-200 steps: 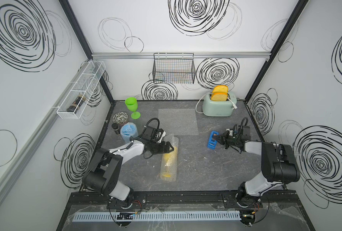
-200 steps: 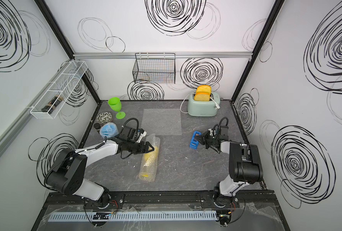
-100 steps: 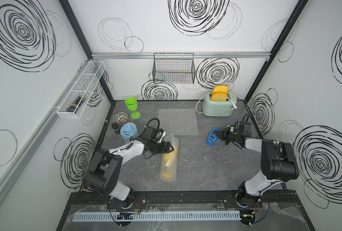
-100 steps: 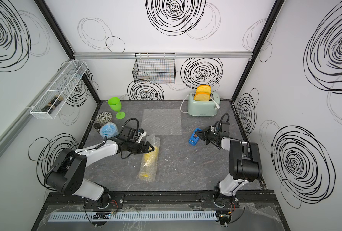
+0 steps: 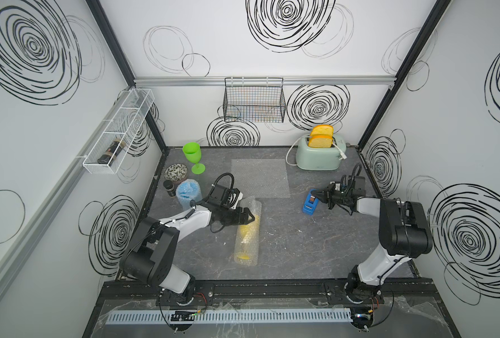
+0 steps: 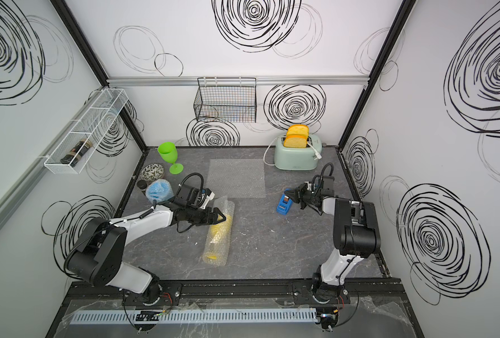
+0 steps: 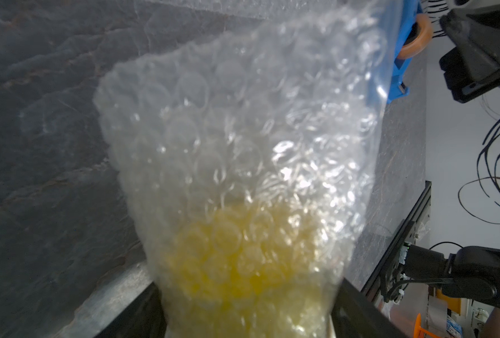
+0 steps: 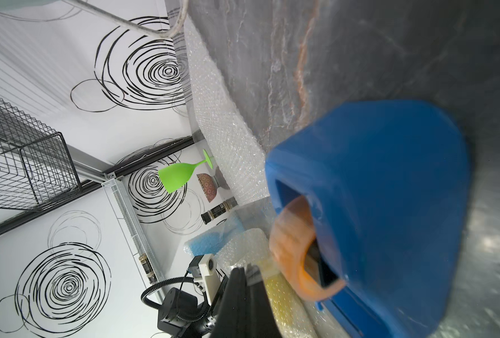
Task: Wrap wine glasses in bubble wrap
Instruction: Tear off the tape using the Tape Cutter.
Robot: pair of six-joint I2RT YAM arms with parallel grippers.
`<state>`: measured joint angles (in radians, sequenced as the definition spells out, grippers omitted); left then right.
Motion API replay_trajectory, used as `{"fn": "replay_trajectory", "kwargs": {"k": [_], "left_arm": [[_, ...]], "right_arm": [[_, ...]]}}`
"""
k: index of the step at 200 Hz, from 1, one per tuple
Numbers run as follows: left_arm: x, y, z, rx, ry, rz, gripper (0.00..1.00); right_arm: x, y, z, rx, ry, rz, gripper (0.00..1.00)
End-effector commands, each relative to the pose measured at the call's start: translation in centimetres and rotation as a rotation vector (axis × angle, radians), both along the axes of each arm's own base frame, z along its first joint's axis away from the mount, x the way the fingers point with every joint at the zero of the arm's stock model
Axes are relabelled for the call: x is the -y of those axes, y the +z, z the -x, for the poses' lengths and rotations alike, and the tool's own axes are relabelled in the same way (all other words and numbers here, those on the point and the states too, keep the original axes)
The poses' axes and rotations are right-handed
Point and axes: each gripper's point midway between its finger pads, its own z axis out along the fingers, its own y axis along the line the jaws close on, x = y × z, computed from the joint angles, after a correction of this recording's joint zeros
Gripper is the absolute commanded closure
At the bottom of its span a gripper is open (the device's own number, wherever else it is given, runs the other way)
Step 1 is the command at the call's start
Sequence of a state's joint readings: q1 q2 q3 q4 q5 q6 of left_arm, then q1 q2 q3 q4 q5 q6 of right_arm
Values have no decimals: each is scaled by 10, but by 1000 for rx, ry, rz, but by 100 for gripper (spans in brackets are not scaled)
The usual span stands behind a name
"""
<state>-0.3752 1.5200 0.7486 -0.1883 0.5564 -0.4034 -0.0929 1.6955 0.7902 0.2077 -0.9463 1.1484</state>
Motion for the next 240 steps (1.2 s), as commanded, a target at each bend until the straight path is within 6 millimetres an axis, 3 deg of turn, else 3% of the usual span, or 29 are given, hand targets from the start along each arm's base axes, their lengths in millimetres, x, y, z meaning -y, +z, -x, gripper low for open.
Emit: {"fn": "replay_trajectory", "kwargs": {"k": [1, 16, 53, 73, 135, 188, 240], "left_arm": [[-8, -15, 16, -62, -1, -58, 16], [-7, -16, 17, -64, -7, -59, 16], [-7, -17, 17, -64, -8, -59, 16], [-7, -17, 17, -64, -7, -62, 16], [-7, -14, 17, -56, -7, -55, 16], [-8, -17, 17, -55, -6, -61, 16], [-9, -16, 15, -52, -2, -58, 16]], "right_arm": [[-4, 42, -9, 109, 17, -3, 100], [-4, 42, -6, 121, 10, 2, 100], [-7, -4, -1, 32, 34, 11, 100], [-6, -16, -2, 6, 48, 29, 100], [-5, 46, -9, 134, 75, 54, 100], [2, 13, -6, 64, 100, 76, 100], [4, 56, -5, 159, 130, 133, 100]]}}
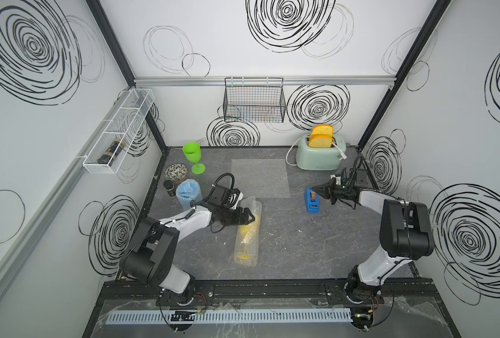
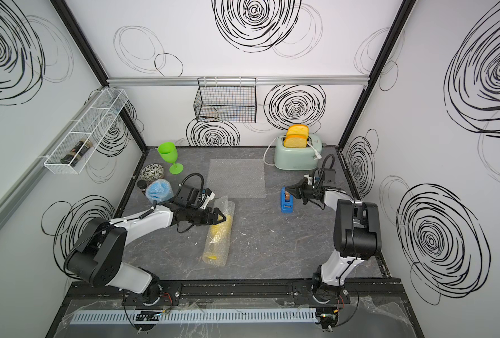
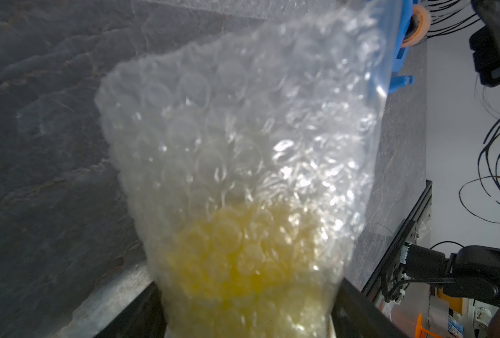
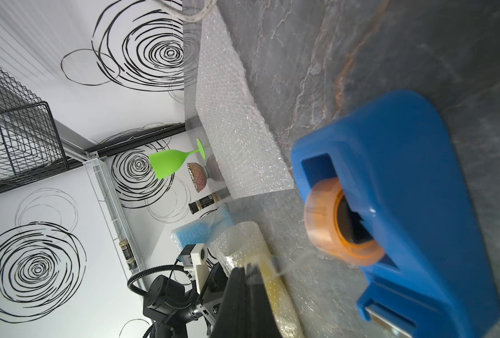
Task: Wrap wine glasses in bubble wrap
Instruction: Tear off the tape using the Tape Cutter.
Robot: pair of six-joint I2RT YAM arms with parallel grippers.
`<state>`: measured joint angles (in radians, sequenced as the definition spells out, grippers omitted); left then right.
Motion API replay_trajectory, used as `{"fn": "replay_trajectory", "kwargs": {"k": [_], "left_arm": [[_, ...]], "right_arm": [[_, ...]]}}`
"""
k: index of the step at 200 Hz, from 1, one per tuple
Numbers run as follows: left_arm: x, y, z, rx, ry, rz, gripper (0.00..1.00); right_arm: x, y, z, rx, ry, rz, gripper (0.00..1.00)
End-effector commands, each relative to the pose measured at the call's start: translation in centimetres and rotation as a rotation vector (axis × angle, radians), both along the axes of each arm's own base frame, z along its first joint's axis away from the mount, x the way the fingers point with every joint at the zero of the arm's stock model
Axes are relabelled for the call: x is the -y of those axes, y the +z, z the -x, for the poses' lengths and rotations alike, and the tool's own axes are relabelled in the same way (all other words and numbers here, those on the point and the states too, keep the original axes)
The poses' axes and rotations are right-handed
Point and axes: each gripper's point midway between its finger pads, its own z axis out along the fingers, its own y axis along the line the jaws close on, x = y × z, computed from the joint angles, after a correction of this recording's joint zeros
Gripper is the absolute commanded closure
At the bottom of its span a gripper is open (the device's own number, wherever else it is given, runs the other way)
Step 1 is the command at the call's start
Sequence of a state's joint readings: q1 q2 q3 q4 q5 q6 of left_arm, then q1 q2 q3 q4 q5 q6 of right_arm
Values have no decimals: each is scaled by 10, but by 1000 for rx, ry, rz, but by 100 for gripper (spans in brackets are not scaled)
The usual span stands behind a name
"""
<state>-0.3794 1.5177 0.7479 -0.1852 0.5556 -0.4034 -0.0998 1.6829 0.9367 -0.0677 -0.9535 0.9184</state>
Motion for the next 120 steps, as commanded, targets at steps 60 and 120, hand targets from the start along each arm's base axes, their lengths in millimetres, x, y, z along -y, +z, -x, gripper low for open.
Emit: {"fn": "replay_trajectory", "kwargs": {"k": [60, 120], "left_arm": [[-10, -13, 14, -50, 4, -53, 16], [-10, -16, 15, -53, 4, -54, 16]], "right_arm": [[5, 10, 34, 55, 81, 119, 100], [10, -36, 90, -24, 117, 214, 100]]}}
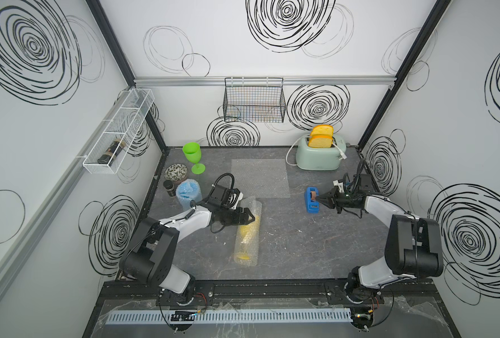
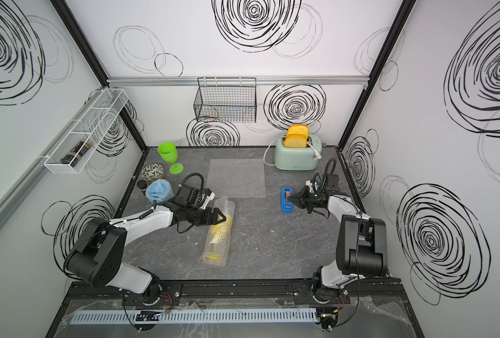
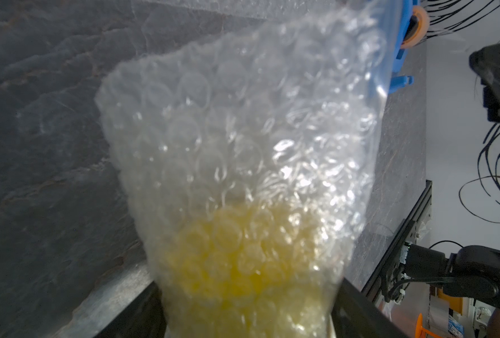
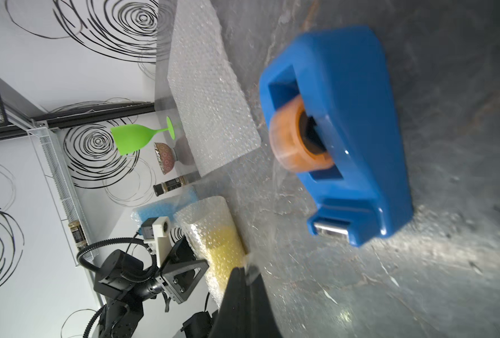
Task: Wrap wine glasses in bubble wrap
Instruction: Tear off the tape using the Tape Cutter.
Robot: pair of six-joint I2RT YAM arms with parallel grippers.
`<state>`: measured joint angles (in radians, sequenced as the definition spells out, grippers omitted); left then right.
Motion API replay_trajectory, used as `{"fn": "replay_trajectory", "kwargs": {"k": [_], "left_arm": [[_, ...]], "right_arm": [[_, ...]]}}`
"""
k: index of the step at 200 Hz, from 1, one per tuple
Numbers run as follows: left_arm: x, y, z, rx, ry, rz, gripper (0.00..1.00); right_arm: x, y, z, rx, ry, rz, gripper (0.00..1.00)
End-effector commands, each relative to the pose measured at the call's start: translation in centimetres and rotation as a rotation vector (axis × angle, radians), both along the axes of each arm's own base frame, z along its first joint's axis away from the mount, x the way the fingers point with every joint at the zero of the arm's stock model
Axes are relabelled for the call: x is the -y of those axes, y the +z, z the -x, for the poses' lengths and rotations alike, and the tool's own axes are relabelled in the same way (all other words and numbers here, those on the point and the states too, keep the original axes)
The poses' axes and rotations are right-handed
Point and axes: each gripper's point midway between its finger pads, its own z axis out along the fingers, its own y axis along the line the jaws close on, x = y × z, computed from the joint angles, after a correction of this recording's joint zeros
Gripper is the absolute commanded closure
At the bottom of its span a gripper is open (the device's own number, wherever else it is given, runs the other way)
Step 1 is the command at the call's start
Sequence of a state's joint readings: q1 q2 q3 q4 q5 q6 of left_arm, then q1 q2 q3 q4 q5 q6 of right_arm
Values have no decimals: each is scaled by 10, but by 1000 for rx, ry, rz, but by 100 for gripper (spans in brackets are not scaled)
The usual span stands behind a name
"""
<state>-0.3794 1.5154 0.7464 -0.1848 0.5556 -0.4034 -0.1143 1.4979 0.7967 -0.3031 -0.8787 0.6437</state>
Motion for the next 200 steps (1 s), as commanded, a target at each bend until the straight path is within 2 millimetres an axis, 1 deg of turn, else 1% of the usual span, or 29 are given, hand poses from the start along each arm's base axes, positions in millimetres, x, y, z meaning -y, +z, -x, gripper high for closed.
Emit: {"fn": "replay_trajectory", "kwargs": {"k": [1, 28, 37, 53, 79, 100, 114, 131, 143, 156, 174, 181, 188, 200], "left_arm": [[-9, -16, 15, -55, 4, -54, 16], [-8, -15, 15, -56, -4, -54, 16], [-8, -17, 15, -58, -3, -57, 16], [-7, -14, 13, -53, -2, -53, 16], [-7, -16, 16, -56, -7, -54, 16], [-6, -13, 14, -50, -7, -50, 15], [-6, -15, 16, -51, -10, -52, 15], [-6, -14, 14, -48, -7, -54, 16], [-6, -12, 14, -45, -7, -51, 16], [-6, -15, 17, -53, -10, -54, 16], [-6, -14, 14, -51, -7, -55, 16], [-6, -12, 13, -46, -6, -53, 15], [-5, -11, 13, -45, -8, -49, 15], [-5, -14, 16, -50, -12, -50, 16]], "right_arm": [[4, -21, 26, -39, 30, 62, 100], [9, -44, 40, -84, 36, 111, 100], [9, -52, 44, -96, 37, 111, 100], [8, -62, 49, -126, 48, 112, 100], [11, -73, 50, -132, 41, 137, 100], [14, -88, 53, -170, 45, 165, 100], [13, -96, 56, -186, 53, 177, 100], [12, -92, 54, -183, 61, 181, 100], [9, -83, 53, -165, 60, 168, 100], [8, -71, 53, -134, 62, 178, 100], [5, -59, 52, -108, 75, 198, 100], [4, -58, 54, -107, 75, 202, 100], [4, -62, 55, -109, 70, 212, 100], [7, -79, 59, -125, 60, 241, 100]]}}
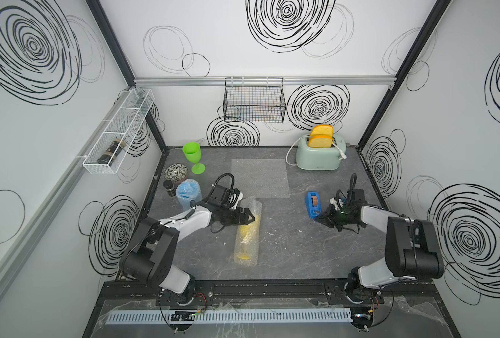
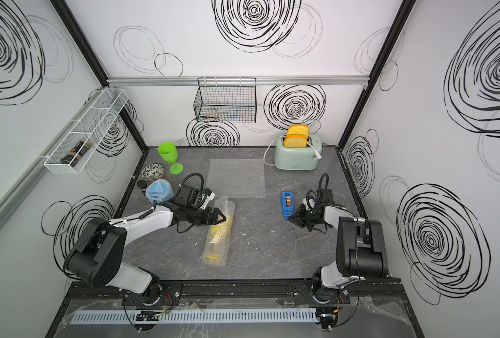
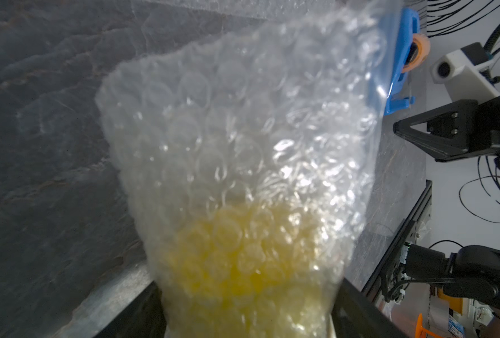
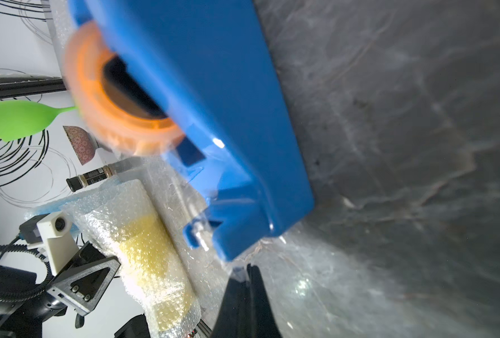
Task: Wrap wine glasses in bubble wrap
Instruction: Tear off the tape using the Tape Cutter, then stick the tape on the bubble wrap.
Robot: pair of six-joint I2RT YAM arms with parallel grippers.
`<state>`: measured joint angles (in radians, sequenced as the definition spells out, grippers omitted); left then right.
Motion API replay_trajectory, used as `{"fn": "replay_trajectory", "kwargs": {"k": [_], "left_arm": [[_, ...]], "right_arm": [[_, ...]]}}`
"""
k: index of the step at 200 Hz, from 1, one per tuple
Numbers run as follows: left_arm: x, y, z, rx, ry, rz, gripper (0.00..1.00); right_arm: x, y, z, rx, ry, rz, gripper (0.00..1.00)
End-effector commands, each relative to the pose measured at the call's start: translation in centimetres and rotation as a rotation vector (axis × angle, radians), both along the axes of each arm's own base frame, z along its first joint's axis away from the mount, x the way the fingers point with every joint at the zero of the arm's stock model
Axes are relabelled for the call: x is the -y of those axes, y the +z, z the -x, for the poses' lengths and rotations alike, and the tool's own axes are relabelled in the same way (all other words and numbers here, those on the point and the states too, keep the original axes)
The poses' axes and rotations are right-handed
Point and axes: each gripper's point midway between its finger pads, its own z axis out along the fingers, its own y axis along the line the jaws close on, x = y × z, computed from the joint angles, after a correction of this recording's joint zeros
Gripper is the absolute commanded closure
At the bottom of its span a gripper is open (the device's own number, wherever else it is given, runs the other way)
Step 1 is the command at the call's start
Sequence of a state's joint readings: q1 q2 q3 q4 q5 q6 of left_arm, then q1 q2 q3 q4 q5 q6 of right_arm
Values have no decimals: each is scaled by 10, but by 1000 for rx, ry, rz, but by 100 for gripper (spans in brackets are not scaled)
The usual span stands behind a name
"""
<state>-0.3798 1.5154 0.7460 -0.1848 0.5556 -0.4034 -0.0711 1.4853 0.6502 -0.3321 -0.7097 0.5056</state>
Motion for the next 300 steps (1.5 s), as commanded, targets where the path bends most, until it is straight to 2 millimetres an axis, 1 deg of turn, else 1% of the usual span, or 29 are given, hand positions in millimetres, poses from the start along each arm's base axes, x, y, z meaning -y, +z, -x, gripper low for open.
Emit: {"fn": "replay_trajectory", "kwargs": {"k": [1, 13, 21, 34, 48, 60, 72, 89, 104, 113, 144, 160, 176, 206, 219, 240, 261, 271, 284, 300], "left_arm": [[-5, -14, 15, -50, -12, -50, 16], [-5, -15, 15, -52, -12, -53, 16], [-5, -13, 12, -48, -13, -52, 16], [-5, -13, 12, -44, -17, -58, 16], [-6, -17, 13, -51, -18, -63, 16], [-5, -16, 12, -50, -20, -62, 16], [-4, -14, 12, -47, -24, -59, 16], [-4, -17, 12, -49, -29, -64, 16], [-3, -15, 10, -43, -35, -62, 16], [-2, -12, 9, -34, -42, -60, 16], [-1, -16, 9, -42, -52, -61, 16], [2, -12, 8, -35, -62, -55, 16], [4, -13, 10, -30, -76, -58, 16], [5, -8, 11, -15, -87, -48, 16], [6, -10, 11, -17, -88, -46, 16], [8, -5, 9, -8, -94, -38, 16], [8, -9, 12, -17, -97, -39, 16], [8, -7, 11, -14, -97, -39, 16], [8, -5, 11, -7, -99, -40, 16], [7, -8, 12, -10, -100, -44, 16]], "right_arm": [[4, -20, 12, -45, -10, 59, 100], [11, -43, 18, -106, -10, 107, 100], [15, -54, 22, -140, -6, 130, 100], [12, -59, 28, -154, 2, 123, 100], [10, -54, 30, -137, 26, 156, 100], [9, -45, 31, -128, 47, 181, 100], [5, -31, 33, -104, 61, 175, 100], [-5, -11, 38, -56, 99, 177, 100], [-26, 7, 45, -4, 189, 171, 100], [-44, 20, 48, 41, 272, 162, 100], [-123, 65, 58, 261, 637, 134, 100], [-150, 77, 60, 314, 758, 145, 100], [-176, 85, 62, 357, 840, 108, 100], [-215, 85, 73, 331, 957, 35, 100], [-227, 80, 76, 325, 996, 33, 100], [-234, 66, 76, 281, 1024, 44, 100], [-241, 56, 78, 255, 1055, 38, 100], [-242, 51, 78, 239, 1072, 54, 100], [-246, 49, 78, 231, 1087, 51, 100], [-249, 48, 76, 233, 1093, 46, 100]]}}
